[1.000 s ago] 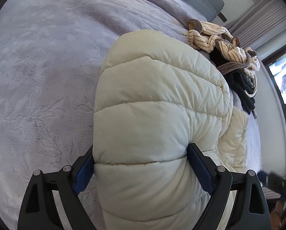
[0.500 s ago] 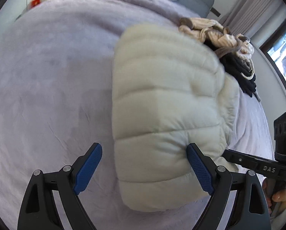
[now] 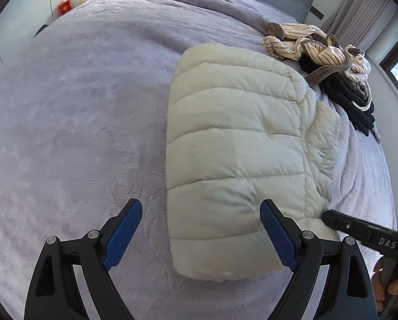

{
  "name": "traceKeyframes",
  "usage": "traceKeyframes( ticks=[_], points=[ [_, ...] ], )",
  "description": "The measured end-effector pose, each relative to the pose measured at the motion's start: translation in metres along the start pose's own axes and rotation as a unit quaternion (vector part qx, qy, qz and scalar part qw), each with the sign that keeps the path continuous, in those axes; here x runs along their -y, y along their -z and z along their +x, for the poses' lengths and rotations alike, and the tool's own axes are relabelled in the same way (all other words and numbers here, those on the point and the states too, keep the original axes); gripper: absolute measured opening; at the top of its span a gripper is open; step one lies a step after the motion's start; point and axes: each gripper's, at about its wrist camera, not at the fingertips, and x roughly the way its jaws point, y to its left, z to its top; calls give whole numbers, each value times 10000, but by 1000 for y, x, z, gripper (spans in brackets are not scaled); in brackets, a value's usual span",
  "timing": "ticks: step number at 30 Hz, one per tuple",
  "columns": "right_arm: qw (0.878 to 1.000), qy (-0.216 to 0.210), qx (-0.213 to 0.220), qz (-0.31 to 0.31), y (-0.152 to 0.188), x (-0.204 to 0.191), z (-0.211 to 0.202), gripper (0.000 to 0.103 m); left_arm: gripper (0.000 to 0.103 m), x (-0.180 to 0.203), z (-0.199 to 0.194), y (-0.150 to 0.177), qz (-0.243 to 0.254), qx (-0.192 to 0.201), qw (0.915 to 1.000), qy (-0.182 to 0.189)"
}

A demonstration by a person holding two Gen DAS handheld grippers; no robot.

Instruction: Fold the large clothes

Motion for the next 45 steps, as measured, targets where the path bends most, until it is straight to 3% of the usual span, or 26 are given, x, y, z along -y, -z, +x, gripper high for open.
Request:
traceKeyframes(
  ticks=[10, 12, 13, 18, 21, 25, 28, 33, 45],
  points=[
    [9998, 145, 5, 96, 8, -16, -52, 28, 91, 1, -47, 15, 15, -159, 9997, -170],
    [9997, 241, 25, 104, 14, -20, -63, 40, 93, 1, -58, 20, 64, -185, 9995, -231],
    [9996, 261, 39, 101, 17, -24, -65, 44, 103, 1, -63, 22, 101, -211, 9993, -299],
    [9985, 530, 137, -11, 30, -45, -91, 56, 103, 5, -99, 35, 216, -85, 9990, -382],
    [9971, 719, 263, -57, 38, -56, -107, 82, 103, 8, -122, 39, 228, 64, 9984, -509],
    [9923, 1099, 541, -169, 48, -73, -133, 87, 103, 10, -152, 41, 135, 179, 9986, -475],
    [9899, 1199, 727, -227, 53, -83, -151, 103, 103, 15, -170, 40, 205, 282, 9976, -604],
    [9812, 1497, 1189, -281, 63, -96, -175, 103, 103, 23, -191, 42, 325, 354, 9963, -716],
    [9767, 1765, 1157, -391, 67, -119, -204, 103, 103, 21, -224, 47, 138, 385, 9955, -852]
  ],
)
